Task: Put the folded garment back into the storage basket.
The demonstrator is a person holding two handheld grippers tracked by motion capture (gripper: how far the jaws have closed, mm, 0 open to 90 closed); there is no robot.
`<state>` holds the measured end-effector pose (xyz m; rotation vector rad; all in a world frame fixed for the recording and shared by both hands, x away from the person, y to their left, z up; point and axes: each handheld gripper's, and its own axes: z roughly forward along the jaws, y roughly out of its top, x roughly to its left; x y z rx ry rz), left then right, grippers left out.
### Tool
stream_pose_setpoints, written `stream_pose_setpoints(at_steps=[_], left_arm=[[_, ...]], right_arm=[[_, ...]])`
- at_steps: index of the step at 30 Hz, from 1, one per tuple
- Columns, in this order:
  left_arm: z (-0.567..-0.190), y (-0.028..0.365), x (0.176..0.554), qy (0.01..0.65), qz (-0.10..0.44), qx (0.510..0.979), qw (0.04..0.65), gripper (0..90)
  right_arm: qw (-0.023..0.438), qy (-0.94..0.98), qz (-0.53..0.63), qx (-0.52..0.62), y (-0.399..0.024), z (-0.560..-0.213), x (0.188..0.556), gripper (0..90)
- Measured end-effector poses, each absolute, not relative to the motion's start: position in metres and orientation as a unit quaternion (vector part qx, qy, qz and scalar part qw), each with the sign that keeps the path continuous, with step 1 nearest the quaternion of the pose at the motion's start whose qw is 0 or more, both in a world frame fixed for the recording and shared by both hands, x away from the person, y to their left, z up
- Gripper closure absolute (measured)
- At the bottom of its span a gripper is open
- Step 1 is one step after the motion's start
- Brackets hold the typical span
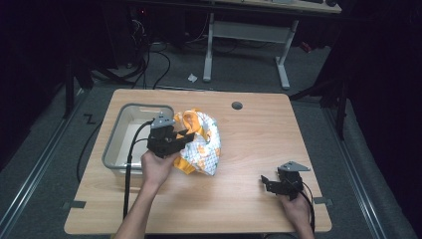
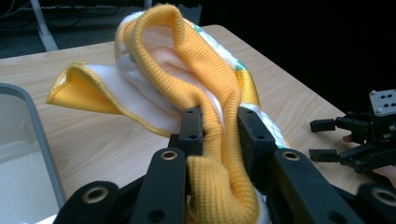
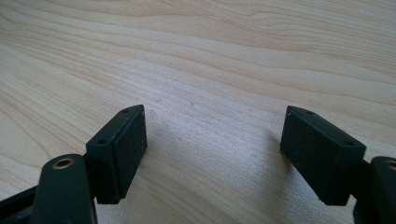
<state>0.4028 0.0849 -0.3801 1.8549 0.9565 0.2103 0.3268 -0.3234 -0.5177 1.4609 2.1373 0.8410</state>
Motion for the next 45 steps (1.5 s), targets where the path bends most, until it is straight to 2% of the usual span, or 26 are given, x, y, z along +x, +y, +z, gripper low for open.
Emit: stream_pose_setpoints(at_steps=[45], left_arm=[[-0.368, 0.149, 0.415, 0.428, 0.117, 0.751, 0.489, 74.0]], right_arm=[[0.209, 0.768, 0.302, 0.525, -0.323, -0.518, 0.327, 23.2]])
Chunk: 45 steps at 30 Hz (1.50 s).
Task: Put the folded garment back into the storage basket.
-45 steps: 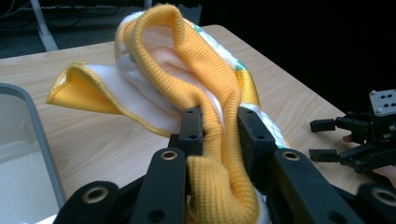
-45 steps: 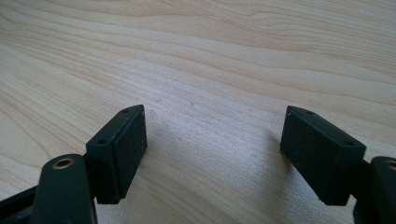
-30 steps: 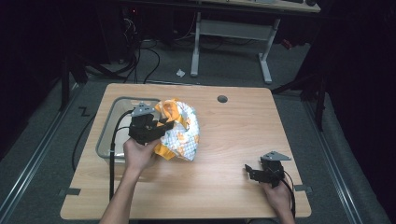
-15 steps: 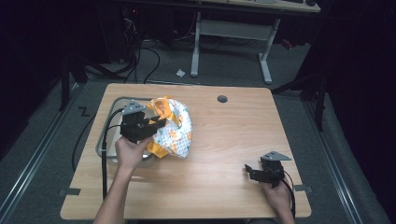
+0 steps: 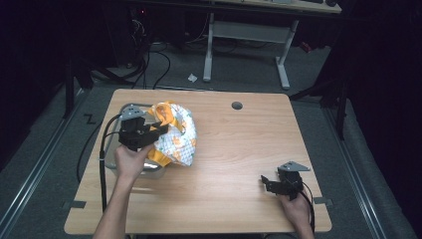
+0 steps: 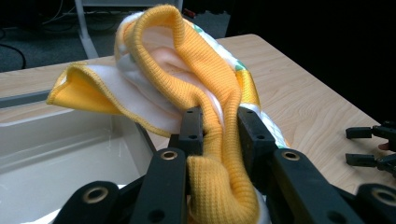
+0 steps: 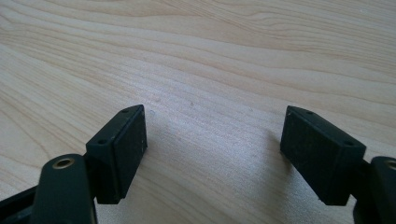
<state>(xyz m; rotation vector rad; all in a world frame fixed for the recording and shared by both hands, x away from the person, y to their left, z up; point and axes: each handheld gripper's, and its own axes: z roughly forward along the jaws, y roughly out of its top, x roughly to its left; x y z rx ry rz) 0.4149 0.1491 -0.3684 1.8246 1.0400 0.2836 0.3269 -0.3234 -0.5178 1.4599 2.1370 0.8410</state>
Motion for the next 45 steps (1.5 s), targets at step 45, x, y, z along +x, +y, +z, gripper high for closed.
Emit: stream_pose_setpoints(at_steps=[45], left_arm=[[-0.37, 0.189, 0.424, 0.454, 0.129, 0.738, 0.482, 74.1]], right_arm=[[0.209, 0.768, 0.303, 0.525, -0.323, -0.518, 0.327, 23.1]])
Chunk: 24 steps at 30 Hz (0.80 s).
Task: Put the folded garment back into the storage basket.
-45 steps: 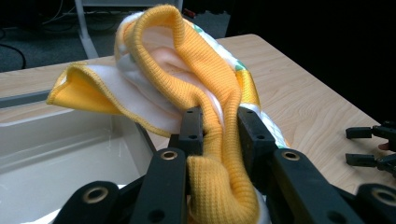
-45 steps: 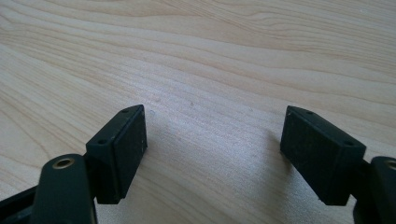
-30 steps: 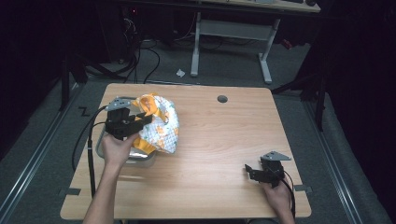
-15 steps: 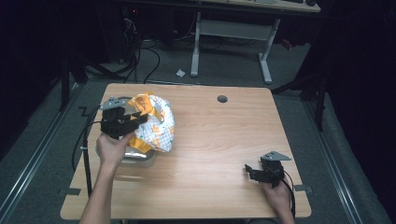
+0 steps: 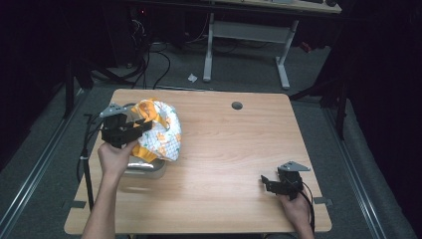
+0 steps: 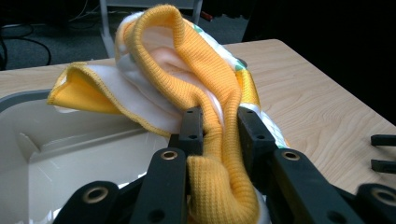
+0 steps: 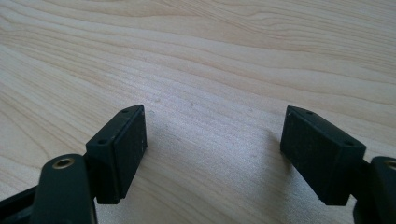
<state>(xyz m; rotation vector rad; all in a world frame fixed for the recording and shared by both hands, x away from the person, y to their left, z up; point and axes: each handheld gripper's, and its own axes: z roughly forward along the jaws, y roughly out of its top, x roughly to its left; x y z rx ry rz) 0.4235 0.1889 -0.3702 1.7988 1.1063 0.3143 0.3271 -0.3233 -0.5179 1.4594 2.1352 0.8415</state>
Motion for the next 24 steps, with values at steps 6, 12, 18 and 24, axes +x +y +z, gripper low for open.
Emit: stream_pose_setpoints(at_steps=[6, 12, 18, 24], left_arm=[[-0.373, 0.192, 0.426, 0.457, 0.131, 0.738, 0.479, 74.1], [-0.375, 0.198, 0.427, 0.467, 0.132, 0.736, 0.472, 74.1], [-0.378, 0.201, 0.431, 0.472, 0.13, 0.735, 0.47, 74.1], [-0.385, 0.203, 0.435, 0.477, 0.131, 0.735, 0.464, 74.1]], right_arm=[[0.21, 0.768, 0.303, 0.525, -0.323, -0.518, 0.327, 23.1], [0.21, 0.767, 0.303, 0.525, -0.323, -0.518, 0.327, 23.2], [0.21, 0.767, 0.303, 0.525, -0.323, -0.518, 0.327, 23.2], [0.21, 0.767, 0.303, 0.525, -0.323, -0.518, 0.327, 23.2]])
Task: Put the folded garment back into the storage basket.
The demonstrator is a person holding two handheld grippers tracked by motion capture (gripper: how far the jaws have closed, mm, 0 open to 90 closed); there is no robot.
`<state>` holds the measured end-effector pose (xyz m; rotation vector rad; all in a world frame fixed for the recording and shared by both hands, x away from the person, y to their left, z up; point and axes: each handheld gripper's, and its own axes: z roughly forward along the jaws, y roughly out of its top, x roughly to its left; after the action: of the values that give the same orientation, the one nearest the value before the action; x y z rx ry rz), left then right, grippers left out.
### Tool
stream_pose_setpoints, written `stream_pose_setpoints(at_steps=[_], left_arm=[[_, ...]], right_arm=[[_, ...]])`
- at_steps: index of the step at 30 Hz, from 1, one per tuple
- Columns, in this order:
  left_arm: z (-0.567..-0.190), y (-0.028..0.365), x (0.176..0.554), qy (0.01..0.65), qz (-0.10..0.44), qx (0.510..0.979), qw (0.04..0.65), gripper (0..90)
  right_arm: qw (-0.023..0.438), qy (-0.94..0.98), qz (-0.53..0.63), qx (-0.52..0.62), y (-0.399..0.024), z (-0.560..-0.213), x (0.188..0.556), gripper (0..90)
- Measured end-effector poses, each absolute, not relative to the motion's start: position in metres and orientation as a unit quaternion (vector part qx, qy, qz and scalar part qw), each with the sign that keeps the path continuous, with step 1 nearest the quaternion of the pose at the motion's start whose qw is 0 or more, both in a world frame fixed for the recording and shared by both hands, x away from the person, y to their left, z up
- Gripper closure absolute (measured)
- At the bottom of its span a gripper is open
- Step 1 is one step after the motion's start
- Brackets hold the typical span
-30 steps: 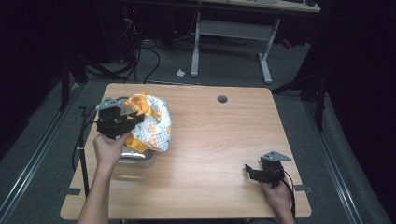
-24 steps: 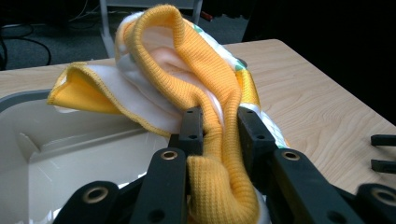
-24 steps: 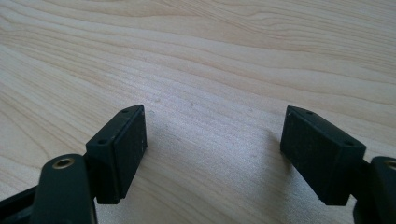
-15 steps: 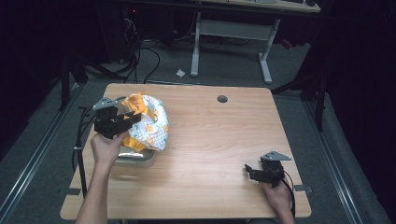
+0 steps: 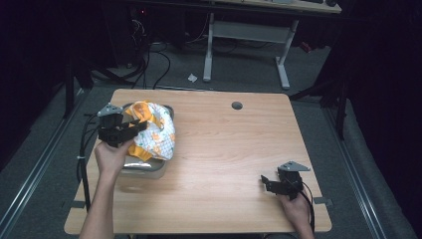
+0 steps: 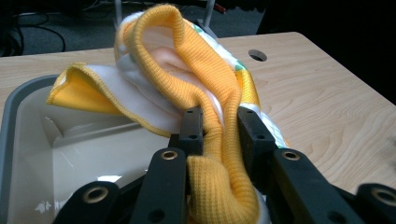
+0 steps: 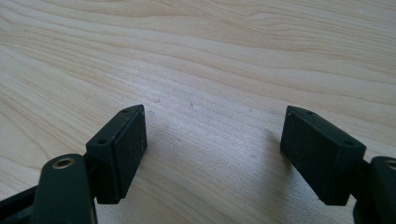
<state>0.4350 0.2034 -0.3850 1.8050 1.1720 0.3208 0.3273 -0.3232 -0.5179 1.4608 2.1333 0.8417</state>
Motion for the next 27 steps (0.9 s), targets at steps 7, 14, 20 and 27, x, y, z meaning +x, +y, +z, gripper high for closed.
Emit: stream_pose_setpoints(at_steps=[7, 14, 20, 27], left_arm=[[-0.39, 0.205, 0.437, 0.483, 0.129, 0.735, 0.457, 74.1], [-0.399, 0.209, 0.444, 0.491, 0.13, 0.741, 0.44, 74.1], [-0.405, 0.211, 0.446, 0.496, 0.132, 0.742, 0.432, 74.1], [-0.415, 0.214, 0.451, 0.504, 0.13, 0.744, 0.42, 74.1]], right_arm=[[0.21, 0.767, 0.303, 0.525, -0.323, -0.518, 0.327, 23.2], [0.21, 0.767, 0.303, 0.525, -0.323, -0.518, 0.327, 23.2], [0.21, 0.767, 0.303, 0.525, -0.323, -0.518, 0.327, 23.2], [0.21, 0.767, 0.303, 0.525, -0.323, -0.518, 0.327, 23.2]])
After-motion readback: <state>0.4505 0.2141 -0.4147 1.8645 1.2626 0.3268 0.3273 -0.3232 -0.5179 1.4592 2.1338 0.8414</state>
